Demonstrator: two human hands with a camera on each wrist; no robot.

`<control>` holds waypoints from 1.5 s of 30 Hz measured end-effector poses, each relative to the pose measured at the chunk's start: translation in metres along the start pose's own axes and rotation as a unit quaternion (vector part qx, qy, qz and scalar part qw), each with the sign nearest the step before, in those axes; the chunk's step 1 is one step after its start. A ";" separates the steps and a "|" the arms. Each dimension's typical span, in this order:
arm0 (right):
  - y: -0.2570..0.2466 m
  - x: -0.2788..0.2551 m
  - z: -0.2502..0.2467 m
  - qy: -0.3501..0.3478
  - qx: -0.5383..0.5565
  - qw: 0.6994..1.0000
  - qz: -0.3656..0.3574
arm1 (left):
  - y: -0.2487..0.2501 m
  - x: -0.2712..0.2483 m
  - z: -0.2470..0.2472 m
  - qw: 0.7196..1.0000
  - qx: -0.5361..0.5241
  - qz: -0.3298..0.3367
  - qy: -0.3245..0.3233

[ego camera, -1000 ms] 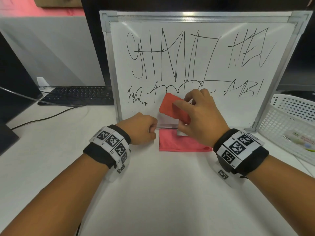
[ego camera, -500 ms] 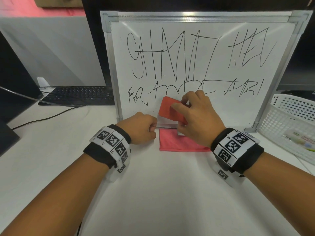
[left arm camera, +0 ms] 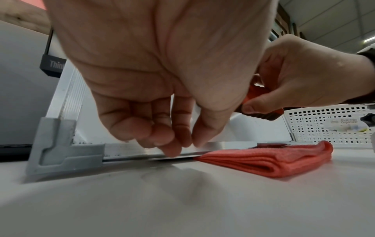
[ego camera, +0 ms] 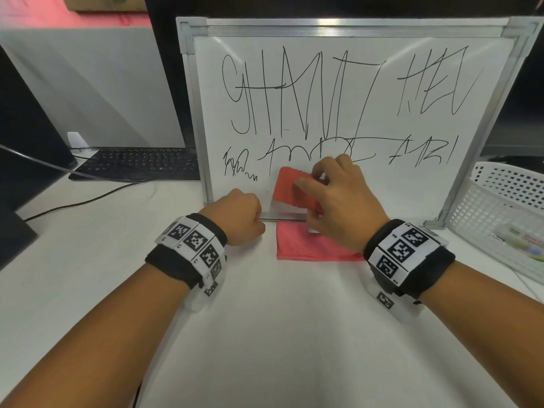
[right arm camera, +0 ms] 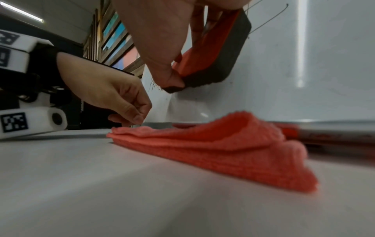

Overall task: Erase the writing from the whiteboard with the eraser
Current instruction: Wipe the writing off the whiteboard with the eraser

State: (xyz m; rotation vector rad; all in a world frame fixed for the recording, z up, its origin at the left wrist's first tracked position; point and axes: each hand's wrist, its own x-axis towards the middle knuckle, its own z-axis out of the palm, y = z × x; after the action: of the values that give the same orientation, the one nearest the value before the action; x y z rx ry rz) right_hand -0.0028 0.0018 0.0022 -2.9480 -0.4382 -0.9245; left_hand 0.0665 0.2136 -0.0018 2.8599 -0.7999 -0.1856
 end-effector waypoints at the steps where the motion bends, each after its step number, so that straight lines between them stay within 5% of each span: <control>1: -0.002 0.000 0.001 -0.009 -0.004 1.000 -0.011 | -0.001 0.000 0.000 1.000 0.002 -0.007 -0.001; 16: -0.023 0.014 0.009 -0.021 -0.003 0.999 -0.038 | -0.020 -0.008 -0.003 0.999 0.023 -0.040 -0.022; 20: -0.021 0.020 0.006 0.014 0.012 1.000 0.009 | -0.023 -0.008 -0.004 0.998 0.018 -0.044 -0.028; 38: -0.020 0.022 0.008 0.020 -0.014 1.000 0.017 | -0.027 -0.005 -0.003 0.999 0.003 -0.040 -0.025; 45: -0.032 0.024 0.013 0.000 -0.022 0.999 -0.025 | -0.029 -0.004 -0.002 0.999 -0.003 -0.041 -0.023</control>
State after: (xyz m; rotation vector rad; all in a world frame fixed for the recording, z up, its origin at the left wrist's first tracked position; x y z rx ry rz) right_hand 0.0149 0.0401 0.0033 -2.9897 -0.5005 -0.9509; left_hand 0.0779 0.2402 -0.0051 2.8949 -0.6890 -0.2645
